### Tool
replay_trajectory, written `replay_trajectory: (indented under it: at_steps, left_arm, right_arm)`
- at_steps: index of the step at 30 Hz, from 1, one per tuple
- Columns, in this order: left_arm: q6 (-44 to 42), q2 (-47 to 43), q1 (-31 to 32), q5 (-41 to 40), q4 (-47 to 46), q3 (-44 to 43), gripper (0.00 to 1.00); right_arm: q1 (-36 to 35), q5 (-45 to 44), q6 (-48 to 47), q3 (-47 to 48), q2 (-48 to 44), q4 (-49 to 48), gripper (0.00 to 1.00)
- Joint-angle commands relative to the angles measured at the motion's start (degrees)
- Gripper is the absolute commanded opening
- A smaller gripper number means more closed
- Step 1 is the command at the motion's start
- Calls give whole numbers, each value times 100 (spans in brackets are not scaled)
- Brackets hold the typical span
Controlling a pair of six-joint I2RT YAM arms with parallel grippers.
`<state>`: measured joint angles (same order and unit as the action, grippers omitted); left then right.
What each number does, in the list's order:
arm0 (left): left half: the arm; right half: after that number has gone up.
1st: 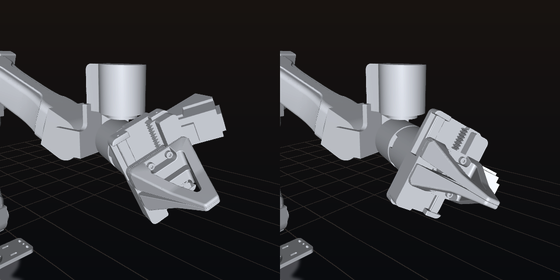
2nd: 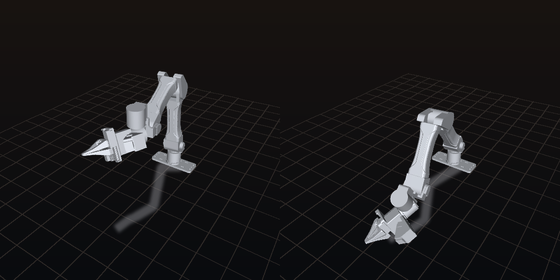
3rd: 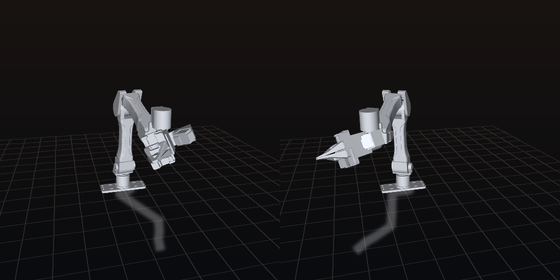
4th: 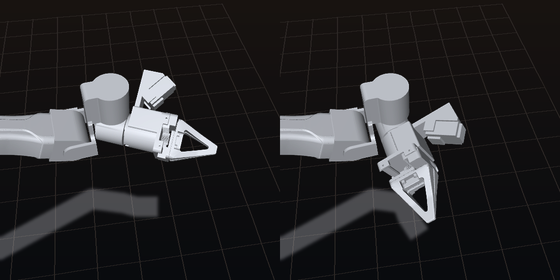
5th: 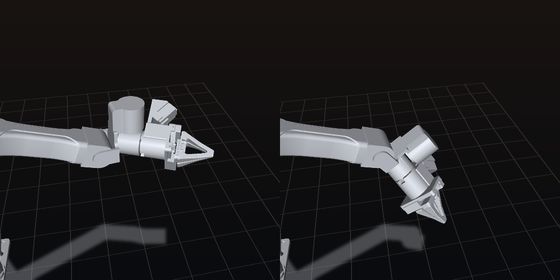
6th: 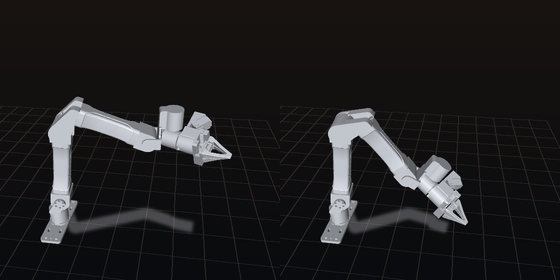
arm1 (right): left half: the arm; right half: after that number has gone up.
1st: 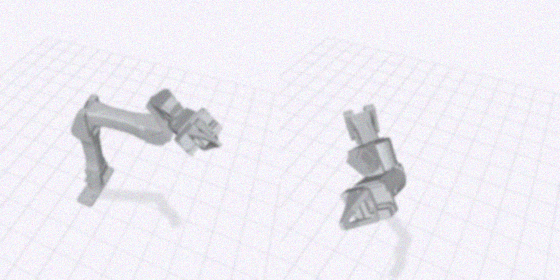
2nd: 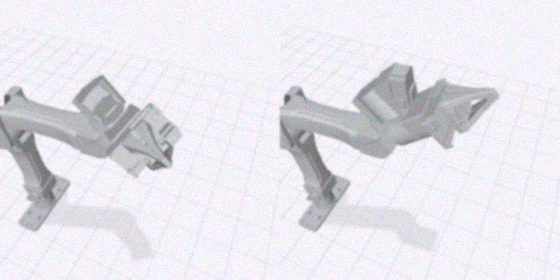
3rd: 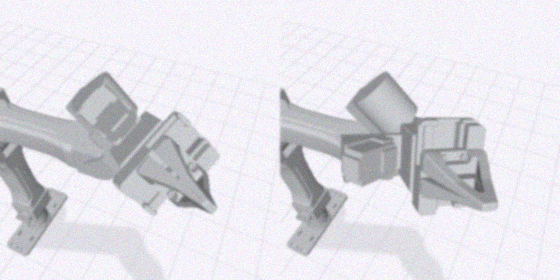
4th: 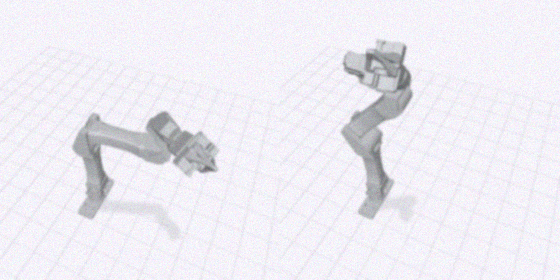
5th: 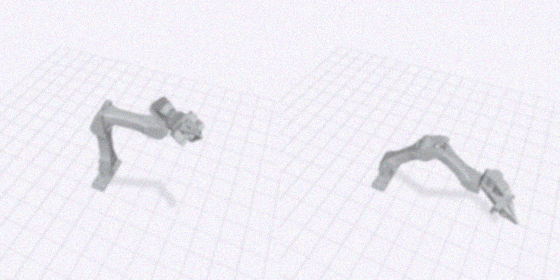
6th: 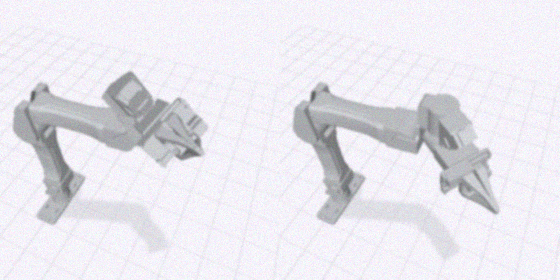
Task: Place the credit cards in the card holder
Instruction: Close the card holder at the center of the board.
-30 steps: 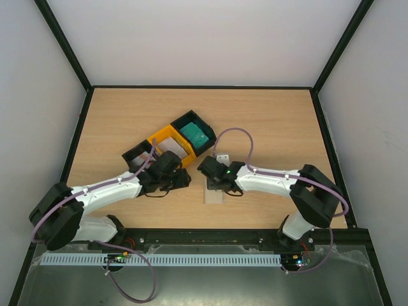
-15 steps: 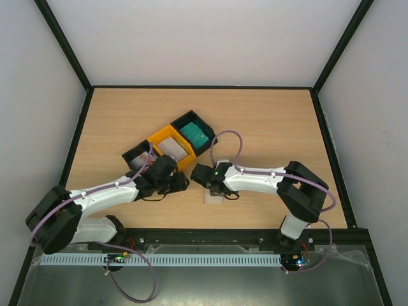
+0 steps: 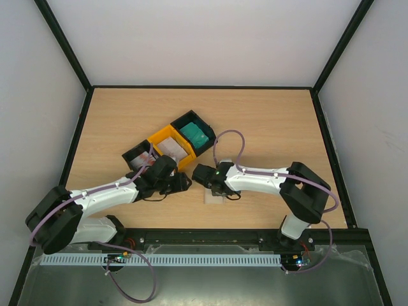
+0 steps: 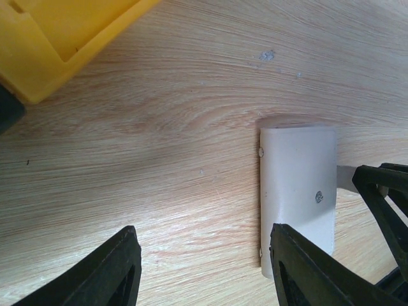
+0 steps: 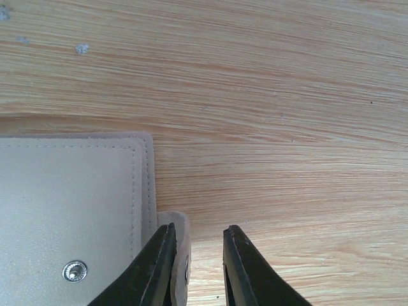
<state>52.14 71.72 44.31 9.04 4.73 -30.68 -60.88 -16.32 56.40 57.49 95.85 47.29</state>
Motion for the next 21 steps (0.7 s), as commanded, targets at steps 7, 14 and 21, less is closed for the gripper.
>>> replay_trajectory:
  at_steps: [7,14,21]
  left_arm:
    - [-2,52,-38,85,-111,54,57]
    - [23,79,-38,122,-150,61,57]
    - [41,95,-12,283,-275,75,58]
  right_arm:
    - [-34,-209,153,85,-329,79,20]
    - [-33,-182,131,-53,-487,-22,10]
    - [-34,1,90,-302,-672,-355,2]
